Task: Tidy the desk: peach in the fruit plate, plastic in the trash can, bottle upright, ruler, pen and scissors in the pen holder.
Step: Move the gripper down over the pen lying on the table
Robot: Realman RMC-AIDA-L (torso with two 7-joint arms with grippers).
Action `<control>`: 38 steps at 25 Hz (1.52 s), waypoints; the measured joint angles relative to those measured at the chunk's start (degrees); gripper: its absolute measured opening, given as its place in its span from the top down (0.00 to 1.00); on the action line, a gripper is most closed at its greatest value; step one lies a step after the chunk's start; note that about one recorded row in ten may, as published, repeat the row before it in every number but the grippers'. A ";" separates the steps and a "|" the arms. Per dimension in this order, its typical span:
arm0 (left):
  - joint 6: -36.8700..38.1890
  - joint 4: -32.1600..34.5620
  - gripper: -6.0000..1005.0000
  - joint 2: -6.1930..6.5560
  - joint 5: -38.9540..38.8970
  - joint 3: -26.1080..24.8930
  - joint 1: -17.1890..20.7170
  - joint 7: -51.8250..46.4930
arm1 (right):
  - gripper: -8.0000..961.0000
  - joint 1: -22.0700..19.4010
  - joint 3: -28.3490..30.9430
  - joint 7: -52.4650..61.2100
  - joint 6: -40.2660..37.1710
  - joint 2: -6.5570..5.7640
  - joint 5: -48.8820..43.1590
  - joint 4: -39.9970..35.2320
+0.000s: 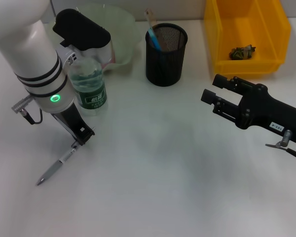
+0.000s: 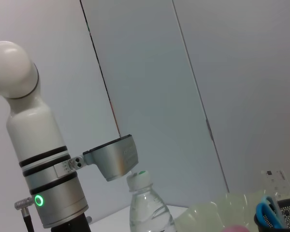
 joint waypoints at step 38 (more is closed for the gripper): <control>0.72 -3.62 0.49 0.00 0.09 -2.18 -3.92 -1.98 | 0.39 0.79 0.17 -0.10 1.10 -0.09 -0.01 0.00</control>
